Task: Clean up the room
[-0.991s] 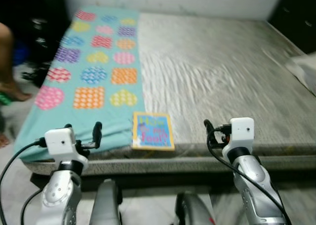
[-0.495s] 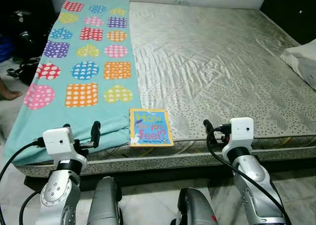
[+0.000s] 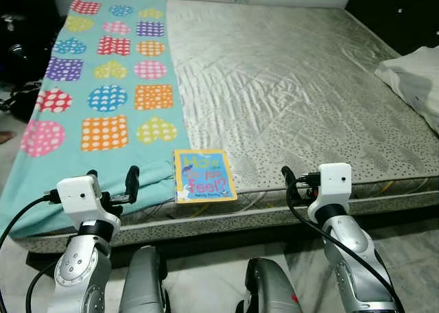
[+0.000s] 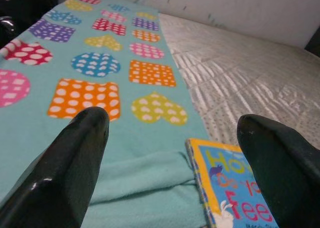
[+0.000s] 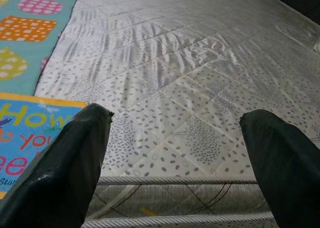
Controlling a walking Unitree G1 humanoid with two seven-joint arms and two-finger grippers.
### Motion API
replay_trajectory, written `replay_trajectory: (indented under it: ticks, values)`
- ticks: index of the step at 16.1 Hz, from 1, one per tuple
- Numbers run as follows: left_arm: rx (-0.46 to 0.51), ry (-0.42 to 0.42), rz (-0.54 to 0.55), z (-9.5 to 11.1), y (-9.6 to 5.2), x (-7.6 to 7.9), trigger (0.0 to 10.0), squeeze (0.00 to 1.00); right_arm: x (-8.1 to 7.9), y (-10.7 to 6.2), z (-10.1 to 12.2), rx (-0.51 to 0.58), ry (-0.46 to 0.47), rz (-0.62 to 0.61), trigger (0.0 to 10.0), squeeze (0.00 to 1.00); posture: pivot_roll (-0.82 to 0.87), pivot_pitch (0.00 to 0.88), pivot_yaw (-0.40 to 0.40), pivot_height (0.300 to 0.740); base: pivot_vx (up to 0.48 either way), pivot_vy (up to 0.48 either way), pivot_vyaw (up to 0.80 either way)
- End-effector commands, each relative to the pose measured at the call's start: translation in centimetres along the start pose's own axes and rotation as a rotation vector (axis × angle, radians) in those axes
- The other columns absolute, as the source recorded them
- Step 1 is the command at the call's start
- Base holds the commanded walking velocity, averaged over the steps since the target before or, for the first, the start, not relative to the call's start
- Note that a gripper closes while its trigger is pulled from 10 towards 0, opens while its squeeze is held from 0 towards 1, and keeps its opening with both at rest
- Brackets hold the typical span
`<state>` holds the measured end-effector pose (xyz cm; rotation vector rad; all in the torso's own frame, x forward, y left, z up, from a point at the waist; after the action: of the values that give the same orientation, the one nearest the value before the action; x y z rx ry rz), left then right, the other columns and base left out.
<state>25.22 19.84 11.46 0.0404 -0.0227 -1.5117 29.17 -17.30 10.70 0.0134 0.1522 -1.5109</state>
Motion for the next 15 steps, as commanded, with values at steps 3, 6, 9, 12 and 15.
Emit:
replay_trajectory:
  ticks: [3,6,9,12,15]
  values:
    - [0.003,-0.006,-0.017,0.21,-0.11,0.22,10.0,0.00,0.01,0.08,0.22,0.006,-0.014,-0.001,10.0,0.00,-0.03,0.141,-0.095,0.596,0.337,0.000,0.00]
    - [0.002,-0.009,-0.020,0.24,-0.15,0.24,10.0,0.00,0.03,0.05,0.21,0.004,-0.017,-0.002,10.0,0.00,-0.03,0.147,-0.093,0.596,0.330,0.000,0.00]
    - [0.002,-0.007,-0.022,0.33,-0.05,0.23,10.0,0.00,0.03,0.13,0.30,0.006,-0.019,-0.005,10.0,0.00,-0.03,0.162,-0.093,0.596,0.321,0.000,0.00]
    - [-0.026,-0.001,-0.005,-0.14,0.00,0.05,10.0,0.00,0.10,0.13,0.19,0.003,-0.024,-0.006,10.0,0.00,-0.03,0.162,-0.093,0.596,0.082,0.000,0.00]
    - [-0.031,-0.002,0.005,-0.14,0.03,-0.07,10.0,0.00,0.15,0.19,0.22,0.003,-0.029,-0.006,10.0,0.00,-0.03,0.157,-0.096,0.596,0.000,0.000,0.00]
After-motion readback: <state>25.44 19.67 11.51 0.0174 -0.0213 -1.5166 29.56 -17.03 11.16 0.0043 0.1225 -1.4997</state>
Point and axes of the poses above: a point about 5 cm out from each wrist's last joint towards the gripper, its own y axis pointing out of the wrist towards the gripper, its own z axis along the axis of the wrist's last joint, x = y × z, the point moved 1 cm from there along y, pointing out of the wrist towards the gripper, and after that the axes turned 10 degrees about y, right-handed, at the moved point
